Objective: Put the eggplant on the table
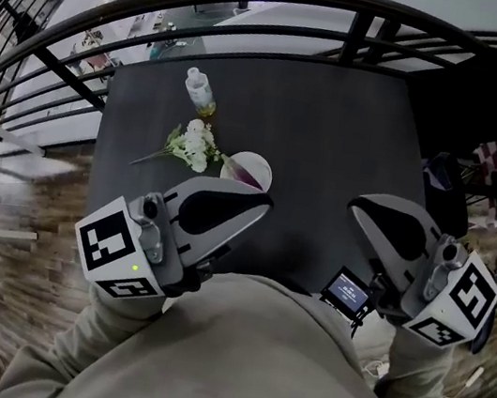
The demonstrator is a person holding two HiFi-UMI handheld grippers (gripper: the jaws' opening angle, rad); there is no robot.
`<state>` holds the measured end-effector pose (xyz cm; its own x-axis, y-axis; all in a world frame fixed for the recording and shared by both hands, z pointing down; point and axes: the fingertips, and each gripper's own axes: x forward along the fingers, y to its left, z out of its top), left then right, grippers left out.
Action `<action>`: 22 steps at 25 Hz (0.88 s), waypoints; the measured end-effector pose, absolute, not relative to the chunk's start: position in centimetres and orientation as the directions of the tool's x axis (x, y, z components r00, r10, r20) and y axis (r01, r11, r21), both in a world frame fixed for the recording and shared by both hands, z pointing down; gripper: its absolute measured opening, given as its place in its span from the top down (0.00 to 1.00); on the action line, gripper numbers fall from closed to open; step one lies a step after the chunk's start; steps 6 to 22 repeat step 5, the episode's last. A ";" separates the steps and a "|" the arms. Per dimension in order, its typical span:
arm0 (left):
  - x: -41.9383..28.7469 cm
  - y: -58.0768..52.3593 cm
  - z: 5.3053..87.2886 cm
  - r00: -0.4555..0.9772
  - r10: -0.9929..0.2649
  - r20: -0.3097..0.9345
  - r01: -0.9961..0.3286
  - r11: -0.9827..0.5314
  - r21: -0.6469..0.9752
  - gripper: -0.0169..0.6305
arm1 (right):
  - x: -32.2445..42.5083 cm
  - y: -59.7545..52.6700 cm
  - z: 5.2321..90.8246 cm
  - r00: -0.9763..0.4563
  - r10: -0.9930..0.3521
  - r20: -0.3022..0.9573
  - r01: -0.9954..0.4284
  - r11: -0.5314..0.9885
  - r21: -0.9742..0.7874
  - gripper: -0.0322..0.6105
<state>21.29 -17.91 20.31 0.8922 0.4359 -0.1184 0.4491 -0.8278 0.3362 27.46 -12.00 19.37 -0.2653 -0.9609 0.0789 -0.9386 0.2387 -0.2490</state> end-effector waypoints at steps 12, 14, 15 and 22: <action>21.4 -19.4 21.2 0.895 0.431 -0.118 0.444 -0.830 0.337 0.97 | 27.5 -13.4 20.5 -0.276 -0.958 0.083 -0.936 0.248 -0.249 0.93; 21.4 -19.4 21.2 0.895 0.431 -0.118 0.444 -0.830 0.337 0.97 | 27.5 -13.4 20.5 -0.276 -0.958 0.083 -0.936 0.248 -0.249 0.93; 21.4 -19.4 21.2 0.895 0.431 -0.118 0.444 -0.830 0.337 0.97 | 27.5 -13.4 20.5 -0.276 -0.958 0.083 -0.936 0.248 -0.249 0.93; 21.4 -19.4 21.2 0.895 0.431 -0.118 0.444 -0.830 0.337 0.97 | 27.5 -13.4 20.5 -0.276 -0.958 0.083 -0.936 0.248 -0.249 0.93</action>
